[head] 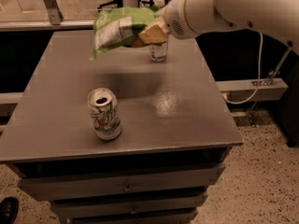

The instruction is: Move green rice chip bag near 7up can

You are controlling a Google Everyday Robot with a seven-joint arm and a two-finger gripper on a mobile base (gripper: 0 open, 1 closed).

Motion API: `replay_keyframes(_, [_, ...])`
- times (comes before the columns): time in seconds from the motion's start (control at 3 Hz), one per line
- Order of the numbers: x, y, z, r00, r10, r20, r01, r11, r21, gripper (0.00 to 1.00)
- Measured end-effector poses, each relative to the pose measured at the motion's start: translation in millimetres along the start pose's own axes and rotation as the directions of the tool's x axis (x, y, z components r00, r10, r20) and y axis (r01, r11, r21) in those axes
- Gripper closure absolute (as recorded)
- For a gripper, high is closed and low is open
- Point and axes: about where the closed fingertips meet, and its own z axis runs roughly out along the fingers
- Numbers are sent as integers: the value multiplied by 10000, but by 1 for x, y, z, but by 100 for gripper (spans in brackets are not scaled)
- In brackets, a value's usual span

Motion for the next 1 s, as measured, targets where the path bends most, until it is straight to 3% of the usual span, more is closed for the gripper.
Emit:
replay_keyframes(0.33, [46, -20, -54, 9952, 644, -744, -569, 9935, 988, 100])
replay_keyframes(0.67, [88, -23, -92, 9787, 1325, -1567, -1020, 9767, 1888, 100])
replay_keyframes(1.0, [126, -20, -109, 9583, 1820, -2203, -1289, 9633, 2353, 100])
